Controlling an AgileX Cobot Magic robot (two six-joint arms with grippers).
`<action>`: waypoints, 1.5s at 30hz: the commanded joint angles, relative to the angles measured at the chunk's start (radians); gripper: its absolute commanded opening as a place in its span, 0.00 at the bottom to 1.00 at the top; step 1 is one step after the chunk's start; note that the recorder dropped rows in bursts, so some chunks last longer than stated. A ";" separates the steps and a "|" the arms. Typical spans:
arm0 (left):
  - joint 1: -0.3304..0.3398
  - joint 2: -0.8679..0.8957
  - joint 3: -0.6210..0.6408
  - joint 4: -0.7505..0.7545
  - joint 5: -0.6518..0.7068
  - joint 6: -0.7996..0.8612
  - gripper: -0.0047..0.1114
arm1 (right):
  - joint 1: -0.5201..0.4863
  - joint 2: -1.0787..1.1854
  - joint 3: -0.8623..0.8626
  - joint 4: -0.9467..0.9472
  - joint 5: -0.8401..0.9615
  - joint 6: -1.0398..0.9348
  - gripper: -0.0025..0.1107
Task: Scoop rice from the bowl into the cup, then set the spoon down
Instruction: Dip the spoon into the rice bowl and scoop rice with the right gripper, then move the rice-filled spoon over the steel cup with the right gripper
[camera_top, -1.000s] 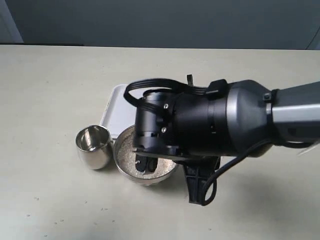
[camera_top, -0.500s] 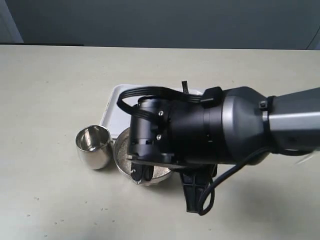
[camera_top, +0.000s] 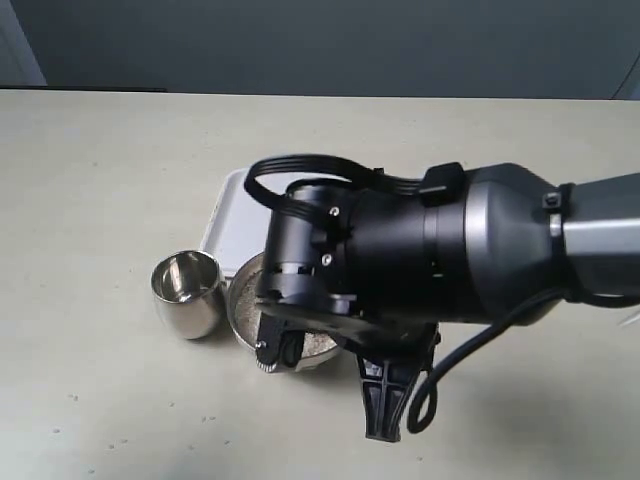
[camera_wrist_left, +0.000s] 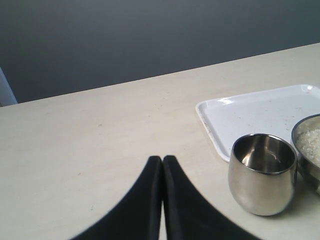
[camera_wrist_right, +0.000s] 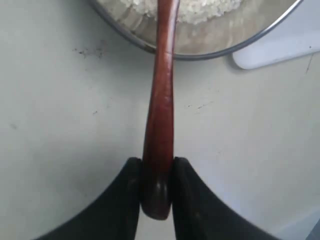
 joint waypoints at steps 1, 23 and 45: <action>-0.005 -0.004 -0.002 0.002 -0.012 -0.003 0.04 | -0.049 -0.012 0.003 0.056 -0.001 0.023 0.02; -0.005 -0.004 -0.002 0.002 -0.012 -0.003 0.04 | -0.065 -0.080 0.003 0.212 -0.050 0.030 0.02; -0.005 -0.004 -0.002 0.002 -0.012 -0.003 0.04 | -0.144 -0.093 0.003 0.275 -0.085 0.046 0.02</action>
